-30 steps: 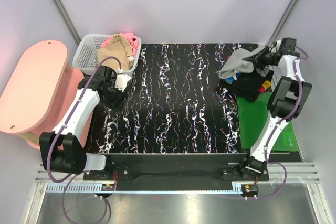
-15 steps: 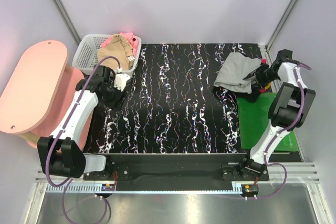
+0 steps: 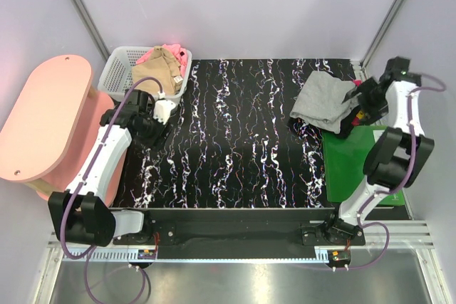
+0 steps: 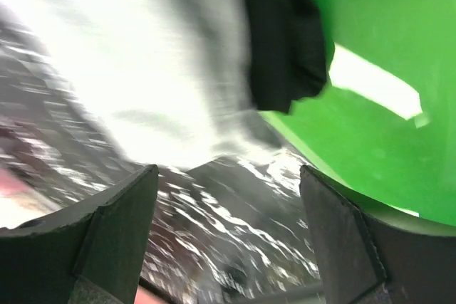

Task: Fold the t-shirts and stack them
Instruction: Put the neatly folded tshirt into the corner of the board with the right arm

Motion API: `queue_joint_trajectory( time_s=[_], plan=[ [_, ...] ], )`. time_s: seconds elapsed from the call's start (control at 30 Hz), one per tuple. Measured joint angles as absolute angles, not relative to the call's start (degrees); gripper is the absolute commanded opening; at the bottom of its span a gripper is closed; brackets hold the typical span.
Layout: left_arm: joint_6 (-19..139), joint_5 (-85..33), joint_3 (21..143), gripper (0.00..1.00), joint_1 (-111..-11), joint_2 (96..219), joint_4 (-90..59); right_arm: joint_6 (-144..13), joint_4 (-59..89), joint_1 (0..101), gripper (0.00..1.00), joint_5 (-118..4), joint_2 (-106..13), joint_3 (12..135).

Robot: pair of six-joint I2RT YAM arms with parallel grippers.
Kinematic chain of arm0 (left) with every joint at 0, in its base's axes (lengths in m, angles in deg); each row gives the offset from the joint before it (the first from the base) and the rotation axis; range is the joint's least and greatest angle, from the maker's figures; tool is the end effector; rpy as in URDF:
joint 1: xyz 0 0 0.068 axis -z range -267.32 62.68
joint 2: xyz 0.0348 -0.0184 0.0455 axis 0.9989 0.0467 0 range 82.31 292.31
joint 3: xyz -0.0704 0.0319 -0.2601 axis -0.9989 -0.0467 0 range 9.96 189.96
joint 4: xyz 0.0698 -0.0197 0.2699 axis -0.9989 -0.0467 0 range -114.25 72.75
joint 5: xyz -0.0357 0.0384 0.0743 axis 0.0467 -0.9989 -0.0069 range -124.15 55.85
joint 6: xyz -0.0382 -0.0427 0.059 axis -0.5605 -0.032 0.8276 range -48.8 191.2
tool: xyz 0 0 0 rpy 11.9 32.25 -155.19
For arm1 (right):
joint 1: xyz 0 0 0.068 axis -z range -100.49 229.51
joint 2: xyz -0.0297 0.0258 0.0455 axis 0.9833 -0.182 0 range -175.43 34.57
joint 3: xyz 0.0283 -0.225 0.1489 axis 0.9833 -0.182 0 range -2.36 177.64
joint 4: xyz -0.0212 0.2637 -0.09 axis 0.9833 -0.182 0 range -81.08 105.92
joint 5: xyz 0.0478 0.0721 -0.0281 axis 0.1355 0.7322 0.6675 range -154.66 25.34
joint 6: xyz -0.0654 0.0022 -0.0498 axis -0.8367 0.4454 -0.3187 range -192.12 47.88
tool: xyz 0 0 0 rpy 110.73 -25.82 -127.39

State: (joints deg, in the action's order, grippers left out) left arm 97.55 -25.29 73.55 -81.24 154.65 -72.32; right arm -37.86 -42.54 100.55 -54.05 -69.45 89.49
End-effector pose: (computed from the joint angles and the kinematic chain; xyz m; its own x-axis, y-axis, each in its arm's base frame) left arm 0.2719 -0.0400 0.2528 -0.7231 0.5182 -0.4567 0.5505 0.8317 0.0719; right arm 0.3802 -0.1320 0.2349 -0.5612 0.8087 -0.1764 0.7401 0.5857 0.3304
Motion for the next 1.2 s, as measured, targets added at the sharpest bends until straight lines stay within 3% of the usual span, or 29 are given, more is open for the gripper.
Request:
queue_joint_trajectory(
  time_s=[0.17,0.27,0.43,0.63,0.93,1.2],
  plan=[
    [97.7,-25.3,73.6,0.61,-81.3,154.6,-72.9,-35.3,-41.4,100.4,0.89,-53.9,-62.7,99.9],
    [97.7,-25.4,73.6,0.61,-81.3,154.6,-73.0,-32.6,-35.5,99.9,0.92,-47.2,-62.0,100.9],
    [97.7,-25.9,73.6,0.62,-81.3,154.4,-73.3,-30.2,-27.2,97.0,0.93,-38.0,-73.0,102.2],
    [97.7,-26.0,74.2,0.61,-81.4,153.9,-74.0,-30.5,-25.9,95.9,0.94,-38.1,-84.5,98.3],
    [97.3,-26.8,74.9,0.61,-81.4,154.1,-74.4,-32.1,-26.5,97.1,0.95,-41.7,-85.0,93.0],
    [96.6,-26.9,77.0,0.62,-81.4,154.1,-74.7,-30.5,-23.6,97.2,0.96,-36.0,-82.7,104.8]
  ],
)
